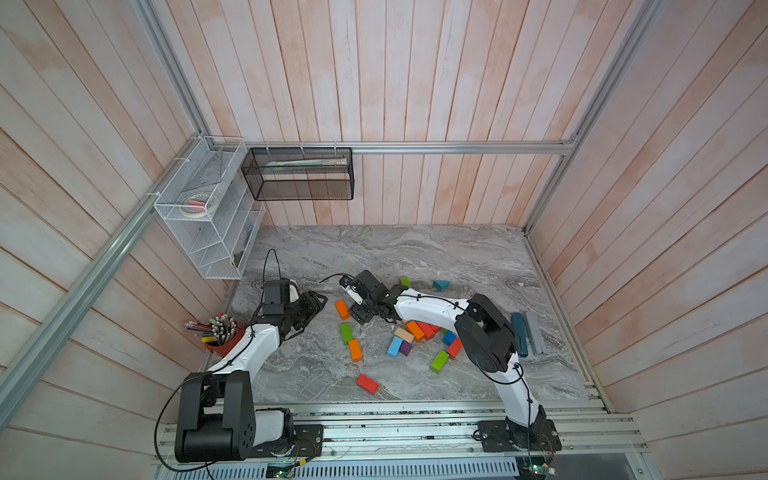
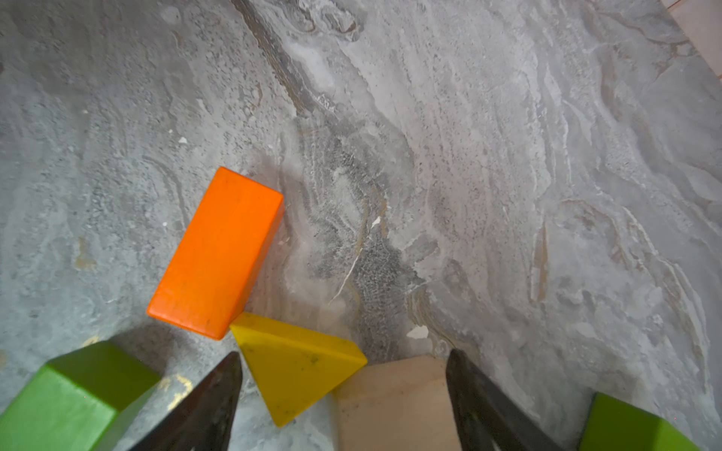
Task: Assemble a heart with building blocks
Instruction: Adjust the building block at the center of the board.
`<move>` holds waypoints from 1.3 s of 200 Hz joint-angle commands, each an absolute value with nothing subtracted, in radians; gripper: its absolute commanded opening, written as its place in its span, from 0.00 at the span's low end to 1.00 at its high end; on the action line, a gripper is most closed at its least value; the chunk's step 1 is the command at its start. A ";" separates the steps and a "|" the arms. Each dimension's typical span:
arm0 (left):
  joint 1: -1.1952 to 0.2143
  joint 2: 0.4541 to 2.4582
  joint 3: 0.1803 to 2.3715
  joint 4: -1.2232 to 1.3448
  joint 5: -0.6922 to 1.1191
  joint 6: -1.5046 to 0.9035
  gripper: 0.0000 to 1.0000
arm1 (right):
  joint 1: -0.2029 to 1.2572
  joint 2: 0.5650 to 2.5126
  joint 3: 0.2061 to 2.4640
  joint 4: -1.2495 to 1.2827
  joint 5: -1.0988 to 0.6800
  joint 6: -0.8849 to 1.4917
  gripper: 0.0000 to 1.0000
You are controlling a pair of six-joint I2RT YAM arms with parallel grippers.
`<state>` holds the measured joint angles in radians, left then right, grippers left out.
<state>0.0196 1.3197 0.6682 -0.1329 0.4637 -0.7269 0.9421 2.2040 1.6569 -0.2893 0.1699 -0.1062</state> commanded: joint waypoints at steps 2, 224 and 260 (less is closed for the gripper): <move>0.025 1.313 0.657 -0.091 0.483 -0.721 0.62 | 0.950 2.227 1.695 -0.322 0.187 -0.111 0.83; -0.052 1.447 0.646 0.033 0.523 -0.764 0.39 | 0.894 2.142 1.653 -0.275 0.073 -0.009 0.81; -0.074 1.470 0.644 0.072 0.535 -0.786 0.38 | 0.861 2.047 1.566 -0.226 0.019 0.042 0.81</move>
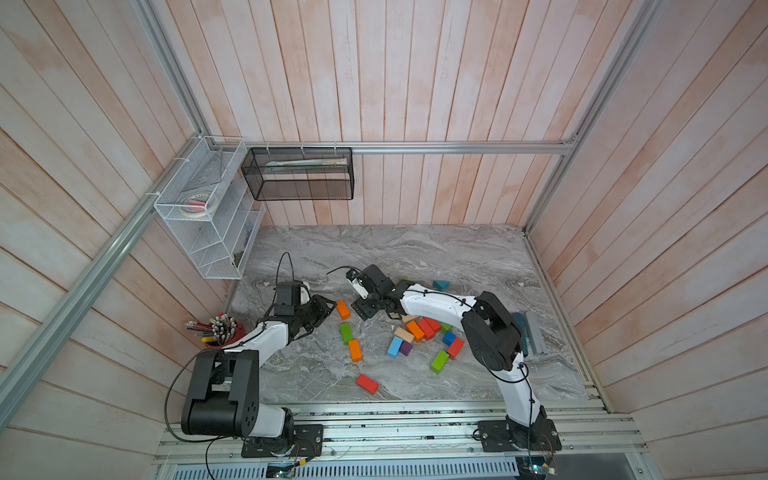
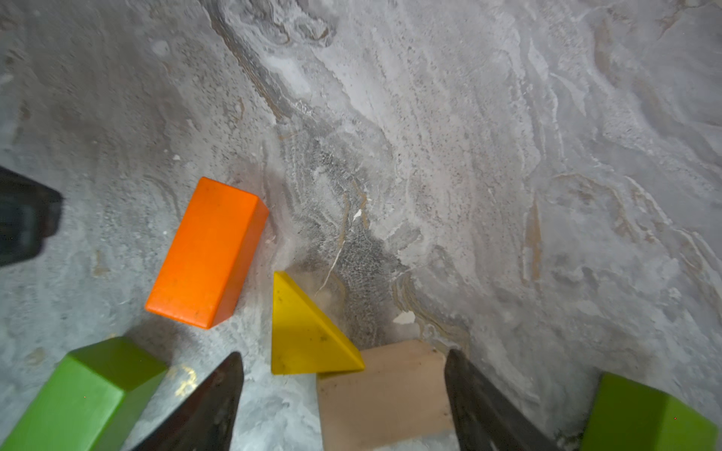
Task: Assemble a heart with building blocks
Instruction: Adjust the building block at the center of the board.
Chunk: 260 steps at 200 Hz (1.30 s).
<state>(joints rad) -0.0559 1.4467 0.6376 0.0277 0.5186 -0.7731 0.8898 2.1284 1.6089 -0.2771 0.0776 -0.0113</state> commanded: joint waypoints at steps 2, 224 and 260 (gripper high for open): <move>-0.076 1.472 0.644 0.072 0.535 -0.788 0.38 | 0.860 2.043 1.560 -0.223 0.019 0.045 0.81; -0.160 1.609 0.697 0.134 0.508 -0.798 0.37 | 0.798 1.858 1.335 -0.152 0.026 0.101 0.81; -0.160 1.619 0.708 0.117 0.491 -0.781 0.37 | 0.796 1.850 1.321 -0.147 0.027 0.104 0.81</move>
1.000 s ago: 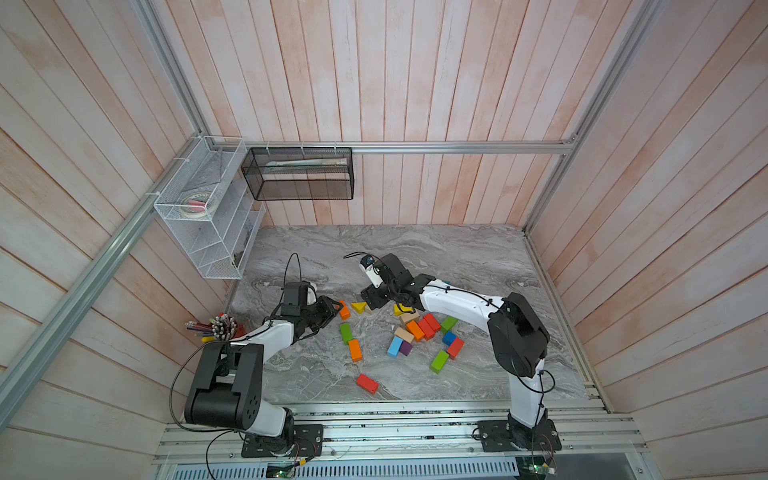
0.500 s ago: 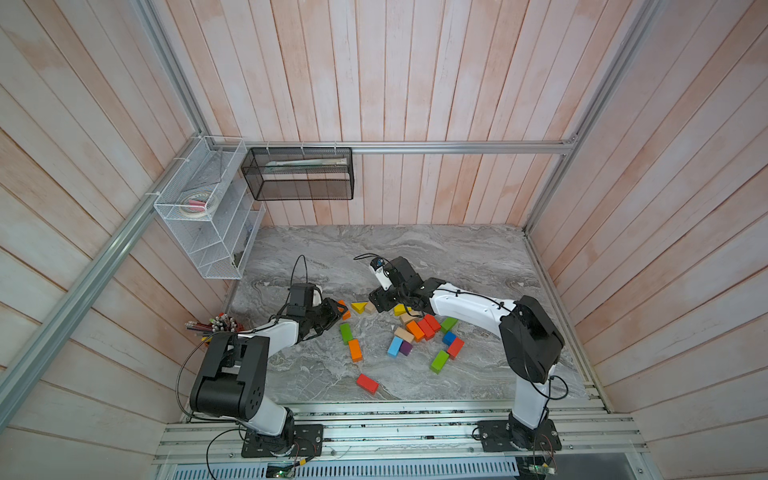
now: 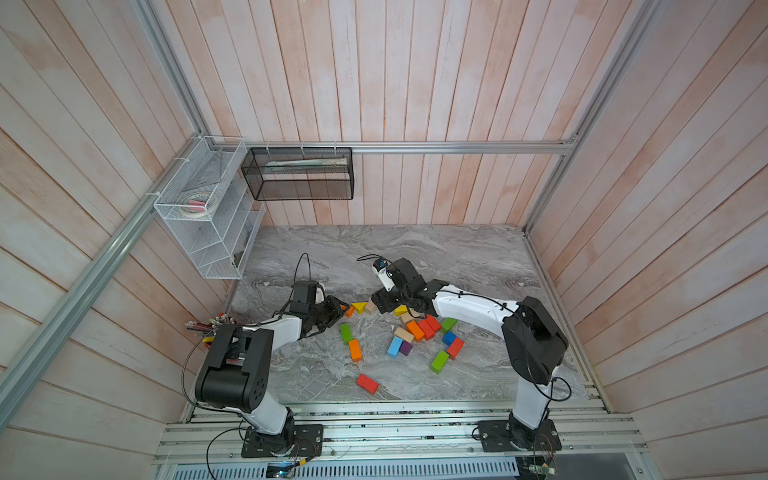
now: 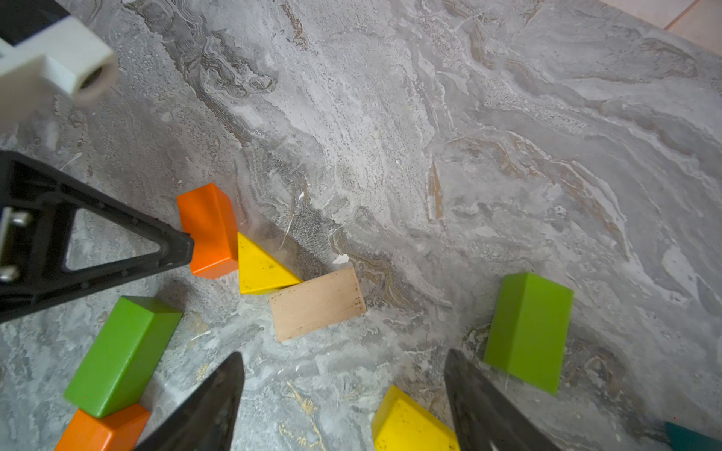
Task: Assemble a heart with building blocks
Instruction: Adjust the building block at the center of the board.
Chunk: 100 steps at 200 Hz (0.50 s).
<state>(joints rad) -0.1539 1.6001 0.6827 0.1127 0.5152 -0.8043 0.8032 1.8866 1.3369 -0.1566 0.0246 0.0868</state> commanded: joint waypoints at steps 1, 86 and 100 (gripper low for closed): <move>-0.160 1.618 0.709 0.117 0.489 -0.781 0.37 | 0.796 1.850 1.320 -0.148 0.027 0.104 0.81; -0.160 1.620 0.718 0.089 0.437 -0.776 0.37 | 0.796 1.839 1.303 -0.148 0.032 0.106 0.80; -0.160 1.631 0.725 0.097 0.442 -0.772 0.37 | 0.795 1.838 1.301 -0.146 0.032 0.106 0.80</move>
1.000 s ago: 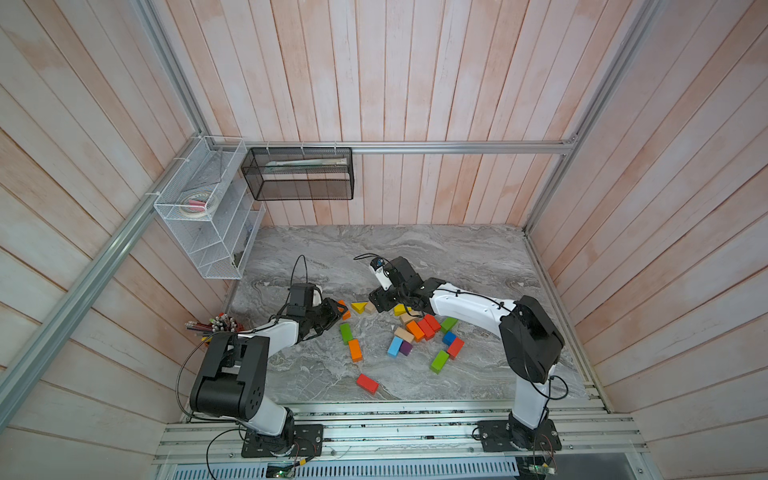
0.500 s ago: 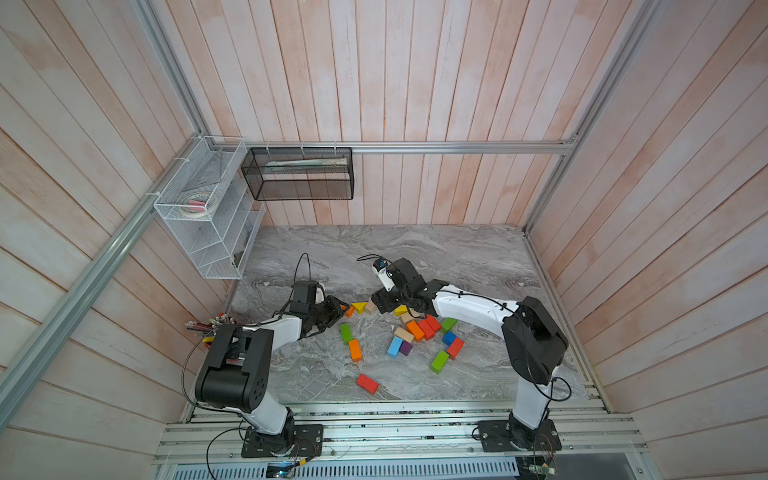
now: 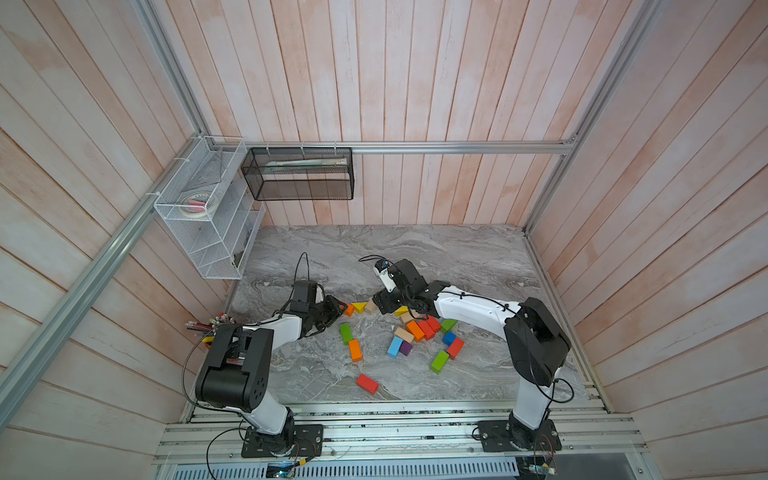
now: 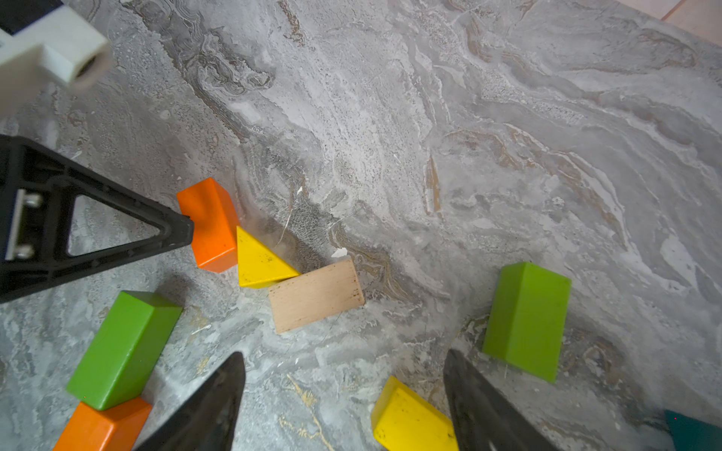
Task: Assemble a heart with building blocks
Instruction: Adjust the building block at the center of the board.
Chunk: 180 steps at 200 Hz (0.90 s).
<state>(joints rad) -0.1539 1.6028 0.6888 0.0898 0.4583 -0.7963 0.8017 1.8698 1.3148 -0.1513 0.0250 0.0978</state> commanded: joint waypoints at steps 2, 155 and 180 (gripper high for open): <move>-0.160 1.631 0.726 0.097 0.443 -0.772 0.37 | 0.795 1.838 1.300 -0.146 0.032 0.105 0.80; -0.160 1.520 0.778 -0.129 0.382 -0.687 0.37 | 0.798 1.743 1.218 -0.143 -0.060 0.153 0.79; -0.172 1.448 0.771 -0.246 0.359 -0.654 0.48 | 0.797 1.689 1.166 -0.136 -0.098 0.176 0.79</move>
